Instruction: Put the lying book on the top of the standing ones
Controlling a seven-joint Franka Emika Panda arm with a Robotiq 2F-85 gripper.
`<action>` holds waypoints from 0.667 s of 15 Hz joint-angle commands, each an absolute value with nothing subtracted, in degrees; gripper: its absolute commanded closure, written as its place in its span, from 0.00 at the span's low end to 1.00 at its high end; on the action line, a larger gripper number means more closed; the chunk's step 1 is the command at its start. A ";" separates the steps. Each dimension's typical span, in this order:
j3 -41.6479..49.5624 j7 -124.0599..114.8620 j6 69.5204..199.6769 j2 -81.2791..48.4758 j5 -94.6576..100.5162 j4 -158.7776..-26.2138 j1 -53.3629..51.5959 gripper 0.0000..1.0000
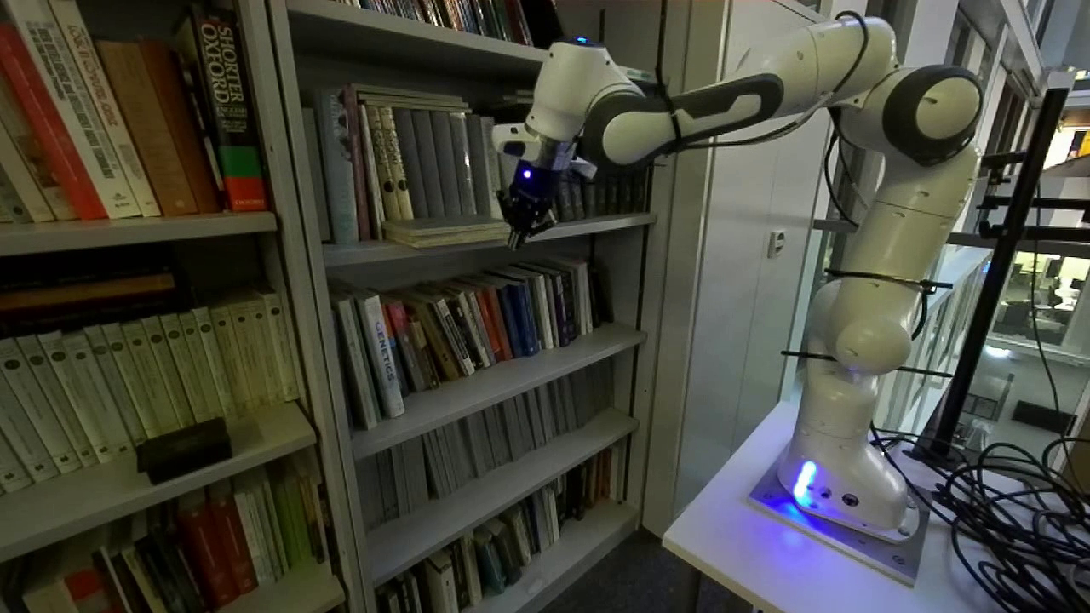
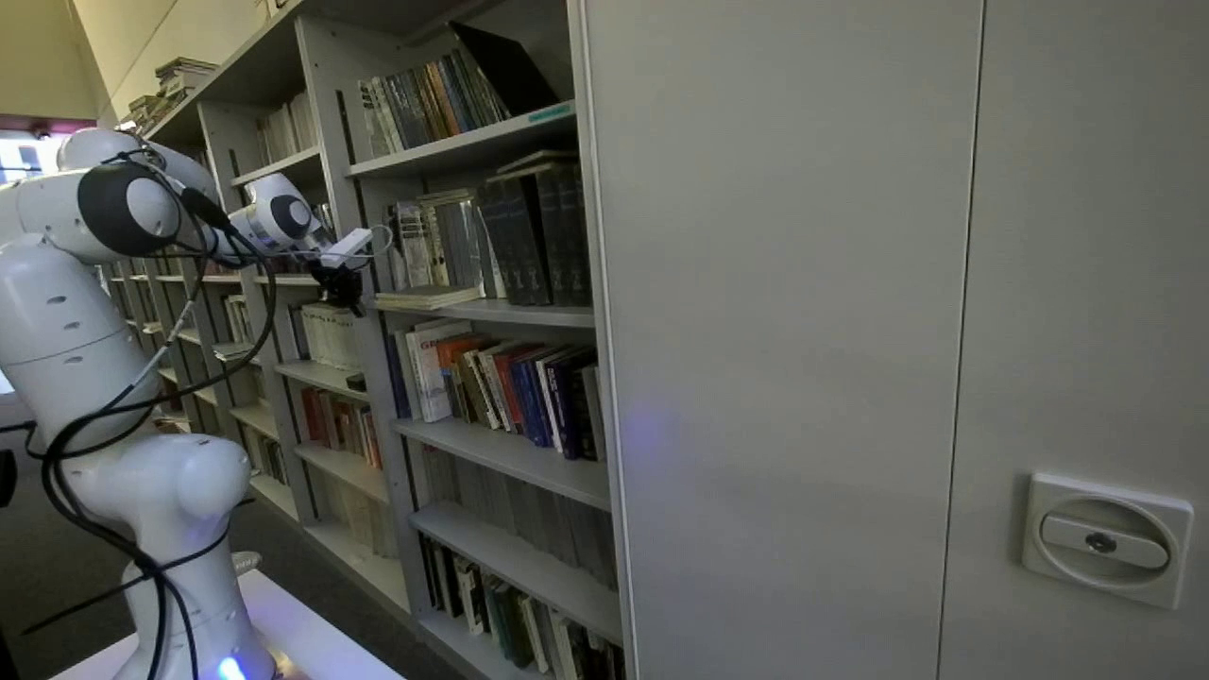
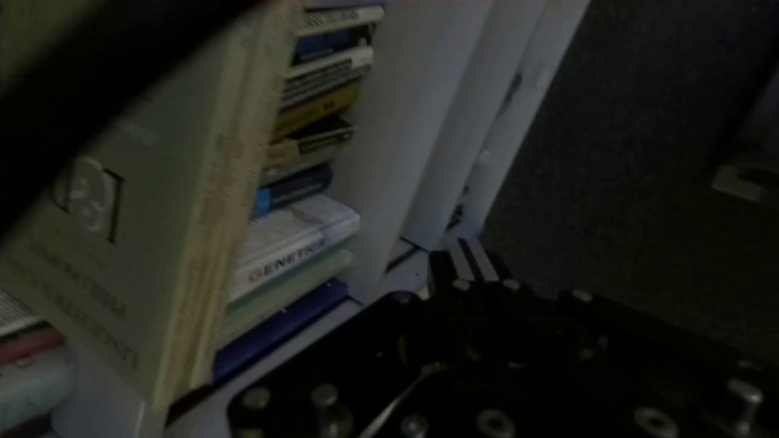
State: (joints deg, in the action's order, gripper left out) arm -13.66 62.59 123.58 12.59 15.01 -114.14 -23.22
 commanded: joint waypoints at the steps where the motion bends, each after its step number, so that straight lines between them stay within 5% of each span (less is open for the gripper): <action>1: -12.77 68.62 118.68 20.91 0.98 -120.01 -25.20 1.00; 7: -15.43 66.81 100.61 26.53 4.33 -120.73 -24.67 1.00; 8: -15.69 66.69 99.13 27.00 4.64 -120.54 -24.79 0.81; 10: -16.07 66.50 97.77 27.65 4.88 -120.30 -25.04 0.66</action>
State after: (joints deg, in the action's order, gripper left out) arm -15.56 66.40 99.58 25.02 3.49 -119.03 -24.92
